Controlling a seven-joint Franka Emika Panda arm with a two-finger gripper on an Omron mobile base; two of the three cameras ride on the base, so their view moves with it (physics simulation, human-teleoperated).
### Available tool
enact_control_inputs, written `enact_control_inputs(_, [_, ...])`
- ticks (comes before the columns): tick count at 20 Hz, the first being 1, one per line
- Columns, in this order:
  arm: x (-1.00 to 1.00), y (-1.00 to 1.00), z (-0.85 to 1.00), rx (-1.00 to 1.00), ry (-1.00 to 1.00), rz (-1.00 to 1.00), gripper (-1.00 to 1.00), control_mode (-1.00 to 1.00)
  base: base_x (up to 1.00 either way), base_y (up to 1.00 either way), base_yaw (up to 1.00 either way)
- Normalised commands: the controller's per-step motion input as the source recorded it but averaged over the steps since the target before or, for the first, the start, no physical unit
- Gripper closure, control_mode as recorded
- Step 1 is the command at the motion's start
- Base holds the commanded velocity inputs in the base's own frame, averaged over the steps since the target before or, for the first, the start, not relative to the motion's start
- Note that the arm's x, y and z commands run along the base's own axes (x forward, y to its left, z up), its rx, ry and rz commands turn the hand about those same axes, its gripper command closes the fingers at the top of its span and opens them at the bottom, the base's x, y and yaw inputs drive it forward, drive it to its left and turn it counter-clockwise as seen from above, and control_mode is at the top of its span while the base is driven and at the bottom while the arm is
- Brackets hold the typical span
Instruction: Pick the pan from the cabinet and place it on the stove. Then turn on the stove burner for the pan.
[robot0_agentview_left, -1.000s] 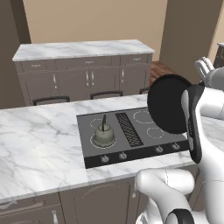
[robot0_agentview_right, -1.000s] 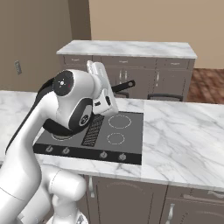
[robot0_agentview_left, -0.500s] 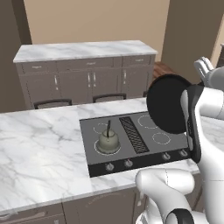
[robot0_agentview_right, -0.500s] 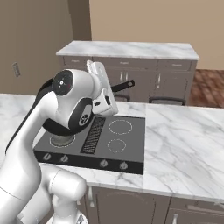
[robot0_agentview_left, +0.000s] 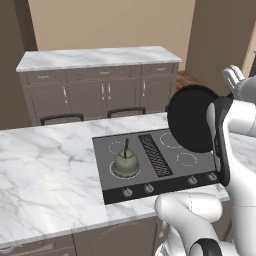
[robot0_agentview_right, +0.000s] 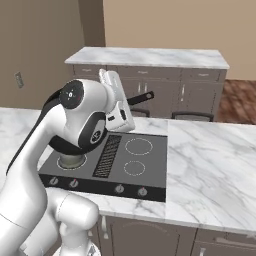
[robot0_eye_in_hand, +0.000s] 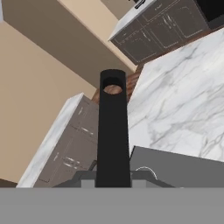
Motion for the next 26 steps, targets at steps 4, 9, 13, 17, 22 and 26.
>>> enact_control_inputs(4, [0.0,0.0,0.0,0.0,0.0,0.0,1.0,1.0,0.17,0.29,0.02])
enact_control_inputs(9, [0.0,0.0,0.0,0.0,0.0,0.0,1.0,1.0,0.23,0.38,0.03])
enact_control_inputs(13, [0.0,0.0,0.0,0.0,0.0,0.0,1.0,1.0,0.36,0.4,0.06])
enact_control_inputs(17, [0.0,0.0,0.0,0.0,0.0,0.0,1.0,1.0,0.27,0.17,0.03])
enact_control_inputs(22, [0.0,0.0,0.0,0.0,0.0,0.0,1.0,1.0,0.19,0.0,0.0])
enact_control_inputs(26, [0.17,-0.17,0.0,0.03,0.04,0.0,1.0,-1.0,0.05,-0.02,0.0])
